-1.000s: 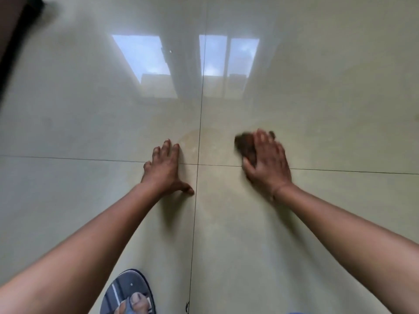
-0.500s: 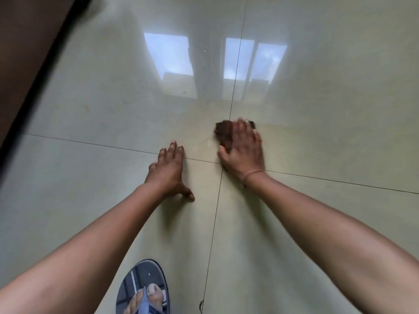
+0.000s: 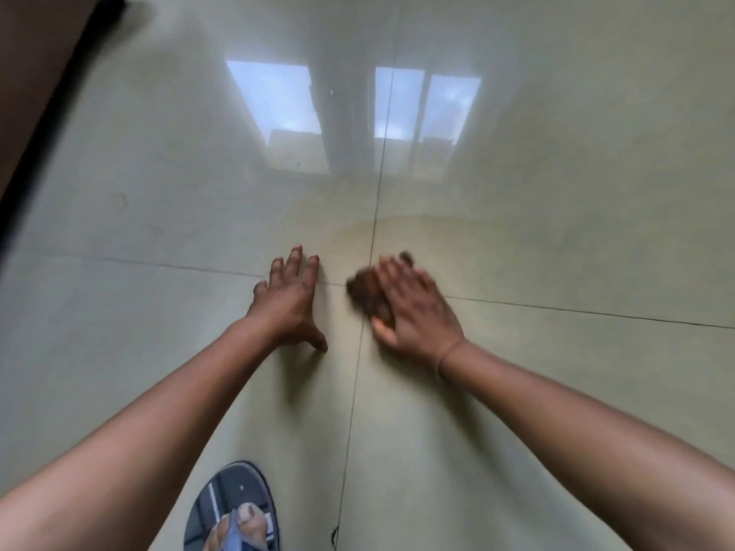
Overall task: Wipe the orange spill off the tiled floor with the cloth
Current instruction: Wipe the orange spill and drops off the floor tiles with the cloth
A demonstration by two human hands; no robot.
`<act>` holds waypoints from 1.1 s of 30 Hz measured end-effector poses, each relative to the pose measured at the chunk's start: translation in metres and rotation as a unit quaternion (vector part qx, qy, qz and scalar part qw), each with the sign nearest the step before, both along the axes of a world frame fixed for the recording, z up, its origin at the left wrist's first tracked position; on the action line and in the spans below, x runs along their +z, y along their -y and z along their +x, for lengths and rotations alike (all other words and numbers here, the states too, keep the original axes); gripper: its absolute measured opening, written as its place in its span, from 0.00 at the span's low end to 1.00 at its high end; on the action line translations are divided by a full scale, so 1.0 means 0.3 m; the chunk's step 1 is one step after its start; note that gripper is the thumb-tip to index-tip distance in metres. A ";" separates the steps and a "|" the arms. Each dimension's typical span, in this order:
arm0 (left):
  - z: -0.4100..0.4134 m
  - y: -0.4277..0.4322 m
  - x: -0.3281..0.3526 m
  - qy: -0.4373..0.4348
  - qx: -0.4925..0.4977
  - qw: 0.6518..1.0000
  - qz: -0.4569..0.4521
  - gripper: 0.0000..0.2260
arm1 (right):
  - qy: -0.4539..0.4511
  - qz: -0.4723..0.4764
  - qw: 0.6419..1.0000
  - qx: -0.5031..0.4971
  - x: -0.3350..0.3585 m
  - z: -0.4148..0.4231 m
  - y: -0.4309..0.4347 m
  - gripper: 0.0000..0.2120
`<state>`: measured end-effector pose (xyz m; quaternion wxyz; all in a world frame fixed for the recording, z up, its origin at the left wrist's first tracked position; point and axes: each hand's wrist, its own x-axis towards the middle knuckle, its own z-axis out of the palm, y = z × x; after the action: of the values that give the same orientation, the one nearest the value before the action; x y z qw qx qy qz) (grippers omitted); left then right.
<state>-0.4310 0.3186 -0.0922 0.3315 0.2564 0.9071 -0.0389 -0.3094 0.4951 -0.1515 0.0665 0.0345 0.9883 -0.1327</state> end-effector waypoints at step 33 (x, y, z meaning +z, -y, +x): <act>0.060 -0.344 -0.055 0.038 0.009 0.997 0.061 0.65 | -0.011 -0.002 0.980 -0.199 -0.001 -0.143 -0.196 0.40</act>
<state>-0.4129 0.4219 -0.1087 0.3499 0.2692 0.8968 0.0292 -0.3521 0.5538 -0.1519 0.0279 0.2291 0.9620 -0.1459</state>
